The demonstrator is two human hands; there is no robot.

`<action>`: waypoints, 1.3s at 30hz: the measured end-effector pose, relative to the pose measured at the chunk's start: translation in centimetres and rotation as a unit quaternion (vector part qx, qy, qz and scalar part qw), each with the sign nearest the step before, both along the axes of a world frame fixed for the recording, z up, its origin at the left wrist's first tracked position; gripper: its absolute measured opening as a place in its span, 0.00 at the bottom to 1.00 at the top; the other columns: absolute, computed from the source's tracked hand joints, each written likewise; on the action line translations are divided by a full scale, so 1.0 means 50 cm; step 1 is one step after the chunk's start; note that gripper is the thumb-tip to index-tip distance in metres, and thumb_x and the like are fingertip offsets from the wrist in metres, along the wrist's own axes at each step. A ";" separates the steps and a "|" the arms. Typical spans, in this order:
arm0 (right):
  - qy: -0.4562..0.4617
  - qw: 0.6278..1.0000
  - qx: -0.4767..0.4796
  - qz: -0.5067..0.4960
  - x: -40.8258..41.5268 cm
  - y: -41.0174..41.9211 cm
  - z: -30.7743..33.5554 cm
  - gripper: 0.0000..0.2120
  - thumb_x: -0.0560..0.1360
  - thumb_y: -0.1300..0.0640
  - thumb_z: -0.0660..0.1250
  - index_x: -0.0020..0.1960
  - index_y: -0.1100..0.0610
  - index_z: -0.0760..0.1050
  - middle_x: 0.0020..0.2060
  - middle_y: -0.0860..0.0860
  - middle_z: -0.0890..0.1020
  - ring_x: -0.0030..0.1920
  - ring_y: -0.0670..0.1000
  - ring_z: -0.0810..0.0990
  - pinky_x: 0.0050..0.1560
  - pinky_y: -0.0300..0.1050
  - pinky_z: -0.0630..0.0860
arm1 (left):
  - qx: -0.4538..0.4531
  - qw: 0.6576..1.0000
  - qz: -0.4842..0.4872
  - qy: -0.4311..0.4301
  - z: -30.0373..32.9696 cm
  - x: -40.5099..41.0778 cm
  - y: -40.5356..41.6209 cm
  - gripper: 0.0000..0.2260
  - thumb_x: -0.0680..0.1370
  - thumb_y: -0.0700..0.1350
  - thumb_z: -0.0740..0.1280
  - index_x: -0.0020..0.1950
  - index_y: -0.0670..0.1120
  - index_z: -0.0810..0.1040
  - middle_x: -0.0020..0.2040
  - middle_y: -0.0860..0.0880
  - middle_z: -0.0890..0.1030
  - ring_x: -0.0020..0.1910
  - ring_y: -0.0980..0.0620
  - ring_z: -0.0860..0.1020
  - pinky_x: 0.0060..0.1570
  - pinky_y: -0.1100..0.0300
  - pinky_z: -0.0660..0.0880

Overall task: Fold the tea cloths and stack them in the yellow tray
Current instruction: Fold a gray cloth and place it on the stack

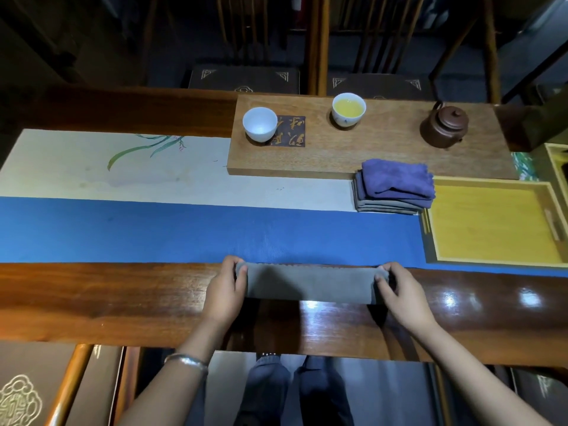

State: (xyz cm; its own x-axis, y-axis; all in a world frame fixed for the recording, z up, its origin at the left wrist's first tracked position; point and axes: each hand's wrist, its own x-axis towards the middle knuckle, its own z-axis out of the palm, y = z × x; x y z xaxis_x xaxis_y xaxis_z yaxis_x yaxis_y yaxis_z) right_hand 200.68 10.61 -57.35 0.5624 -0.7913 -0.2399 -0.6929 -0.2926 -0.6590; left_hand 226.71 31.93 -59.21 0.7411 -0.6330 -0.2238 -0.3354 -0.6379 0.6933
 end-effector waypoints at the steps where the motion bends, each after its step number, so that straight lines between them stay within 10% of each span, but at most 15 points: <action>1: 0.009 1.000 -0.001 0.000 0.007 -0.005 -0.010 0.03 0.78 0.59 0.63 0.45 0.55 0.71 0.40 0.50 0.78 0.43 0.51 0.76 0.38 0.47 0.67 | 0.012 1.000 0.003 -0.002 -0.007 0.004 -0.007 0.04 0.81 0.47 0.59 0.49 0.49 0.70 0.38 0.49 0.78 0.34 0.52 0.74 0.35 0.56 0.66; 23: 0.073 0.993 -0.007 -0.094 -0.002 0.025 -0.070 0.07 0.77 0.55 0.63 0.45 0.57 0.66 0.43 0.53 0.73 0.38 0.52 0.71 0.36 0.46 0.65 | 0.181 0.981 0.065 -0.015 0.013 -0.019 0.031 0.14 0.80 0.49 0.62 0.57 0.39 0.67 0.54 0.36 0.77 0.51 0.36 0.77 0.43 0.50 0.71; 32: 0.053 0.984 0.034 -0.166 -0.051 0.095 -0.045 0.05 0.78 0.56 0.61 0.46 0.56 0.66 0.45 0.52 0.75 0.43 0.55 0.74 0.38 0.46 0.64 | 0.145 0.986 0.077 0.020 0.013 -0.057 0.083 0.03 0.80 0.42 0.60 0.49 0.43 0.68 0.49 0.40 0.78 0.47 0.39 0.77 0.39 0.54 0.68; 39: 0.066 0.994 -0.042 -0.078 -0.032 0.183 0.008 0.09 0.75 0.60 0.64 0.47 0.51 0.64 0.43 0.50 0.71 0.43 0.55 0.75 0.38 0.46 0.68 | 0.084 0.994 0.071 0.021 0.014 -0.063 0.060 0.18 0.76 0.42 0.66 0.64 0.46 0.67 0.57 0.47 0.71 0.54 0.48 0.72 0.48 0.57 0.67</action>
